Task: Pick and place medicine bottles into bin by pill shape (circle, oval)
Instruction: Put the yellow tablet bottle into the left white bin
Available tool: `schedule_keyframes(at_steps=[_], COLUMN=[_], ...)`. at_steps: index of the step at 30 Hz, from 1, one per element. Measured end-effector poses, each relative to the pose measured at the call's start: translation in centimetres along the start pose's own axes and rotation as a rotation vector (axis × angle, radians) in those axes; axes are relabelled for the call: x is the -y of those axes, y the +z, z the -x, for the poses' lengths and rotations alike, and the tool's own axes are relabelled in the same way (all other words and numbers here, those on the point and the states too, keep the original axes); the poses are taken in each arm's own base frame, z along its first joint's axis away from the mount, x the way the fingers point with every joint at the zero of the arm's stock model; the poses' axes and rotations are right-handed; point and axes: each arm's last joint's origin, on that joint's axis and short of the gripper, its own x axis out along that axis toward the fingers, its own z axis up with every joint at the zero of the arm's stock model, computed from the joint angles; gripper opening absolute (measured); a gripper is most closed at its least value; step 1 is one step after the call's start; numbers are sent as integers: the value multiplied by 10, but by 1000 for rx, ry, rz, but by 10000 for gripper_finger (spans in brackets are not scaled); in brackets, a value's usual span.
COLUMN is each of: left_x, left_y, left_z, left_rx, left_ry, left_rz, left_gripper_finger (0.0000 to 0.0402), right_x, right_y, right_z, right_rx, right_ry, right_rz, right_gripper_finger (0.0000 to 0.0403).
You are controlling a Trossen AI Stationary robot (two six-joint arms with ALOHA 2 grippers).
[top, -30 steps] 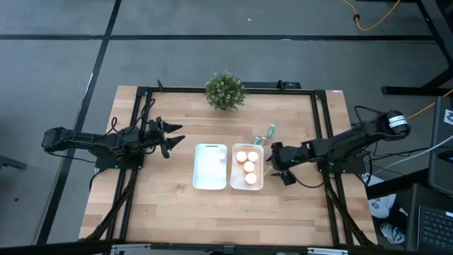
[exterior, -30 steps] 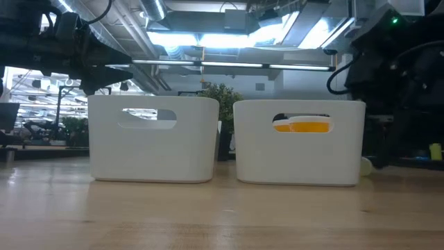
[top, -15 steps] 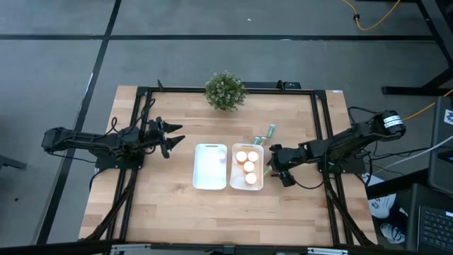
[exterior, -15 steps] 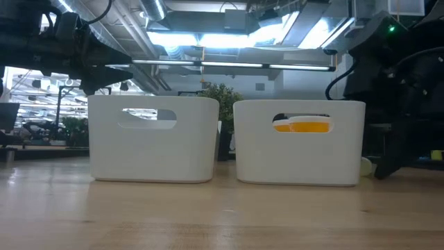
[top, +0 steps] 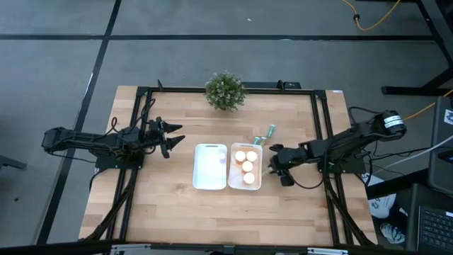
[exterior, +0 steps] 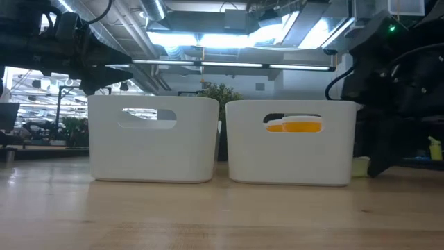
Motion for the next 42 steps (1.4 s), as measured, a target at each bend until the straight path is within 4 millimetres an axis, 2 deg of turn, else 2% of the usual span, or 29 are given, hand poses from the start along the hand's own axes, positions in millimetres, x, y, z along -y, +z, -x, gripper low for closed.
schedule_keyframes(at_steps=[7, 12, 18, 23, 30, 42], left_x=[0, 0, 0, 0, 0, 0], left_y=[0, 0, 0, 0, 0, 0], left_z=[0, 0, 0, 0, 0, 0], left_rx=[0, 0, 0, 0, 0, 0], left_ry=[0, 0, 0, 0, 0, 0], left_rz=[0, 0, 0, 0, 0, 0], left_gripper_finger=[255, 255, 255, 255, 255, 255], right_x=[-10, -23, -44, -61, -81, -117], right_y=[0, 20, 52, 62, 52, 49], right_z=[17, 41, 61, 50, 21, 14], right_rx=[-87, -258, -491, -761, -1109, -1230], right_ry=[12, -63, -139, -109, 19, 68], right_rz=[-109, -221, -497, -673, -889, -1084], right_gripper_finger=[121, 117, 118, 118, 118, 118])
